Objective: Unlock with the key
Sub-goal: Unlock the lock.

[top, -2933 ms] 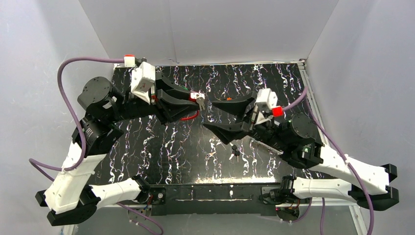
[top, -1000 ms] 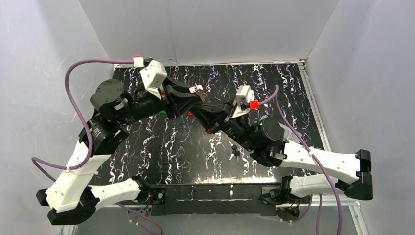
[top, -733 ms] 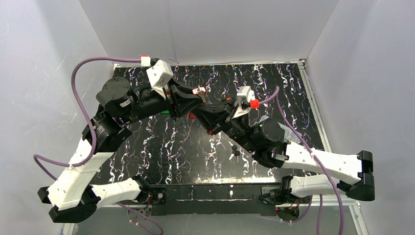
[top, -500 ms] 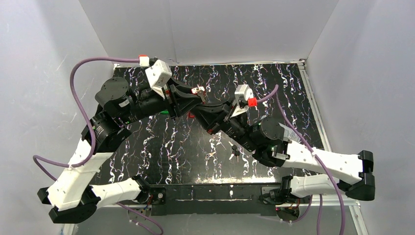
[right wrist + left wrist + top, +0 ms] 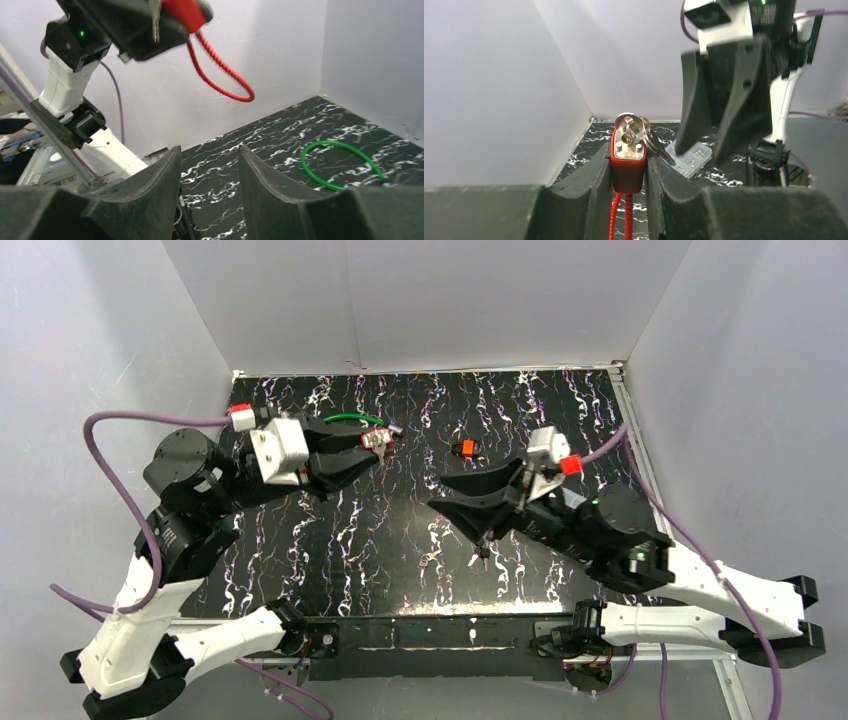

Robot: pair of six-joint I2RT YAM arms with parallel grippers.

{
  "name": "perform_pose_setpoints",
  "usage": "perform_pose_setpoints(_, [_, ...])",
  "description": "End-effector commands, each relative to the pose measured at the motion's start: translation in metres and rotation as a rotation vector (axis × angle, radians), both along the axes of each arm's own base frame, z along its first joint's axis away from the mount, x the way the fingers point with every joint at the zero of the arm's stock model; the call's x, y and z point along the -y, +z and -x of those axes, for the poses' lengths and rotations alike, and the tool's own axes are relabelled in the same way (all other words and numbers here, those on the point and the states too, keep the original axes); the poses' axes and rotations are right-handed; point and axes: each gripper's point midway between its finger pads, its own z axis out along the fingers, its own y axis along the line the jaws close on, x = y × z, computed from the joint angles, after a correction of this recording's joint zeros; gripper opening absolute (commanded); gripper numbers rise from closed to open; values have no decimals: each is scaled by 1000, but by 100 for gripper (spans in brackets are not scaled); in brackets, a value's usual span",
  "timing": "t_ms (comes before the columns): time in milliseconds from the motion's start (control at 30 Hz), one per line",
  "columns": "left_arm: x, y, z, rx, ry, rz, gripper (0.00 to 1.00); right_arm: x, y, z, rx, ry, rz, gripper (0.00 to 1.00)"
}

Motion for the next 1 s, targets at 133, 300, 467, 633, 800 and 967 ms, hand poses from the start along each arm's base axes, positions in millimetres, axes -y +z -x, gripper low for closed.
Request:
perform_pose_setpoints(133, [0, -95, -6, 422, 6, -401, 0, -4, 36, -15, 50, -83, 95, 42])
perform_pose_setpoints(300, [2, -111, -8, 507, 22, -493, 0, -10, 37, -18, 63, -90, 110, 38])
perform_pose_setpoints(467, [1, -116, -16, 506, 56, -529, 0, -18, 29, -21, 38, -96, 169, 37])
perform_pose_setpoints(633, [-1, -121, -23, 503, 83, -555, 0, -28, 2, -20, -30, -99, 234, 38])
perform_pose_setpoints(800, [0, -122, -26, 489, 97, -562, 0, -35, -15, -17, -77, -97, 266, 41])
perform_pose_setpoints(967, [0, -120, -26, 492, 101, -561, 0, -43, -24, -15, -110, -89, 268, 47])
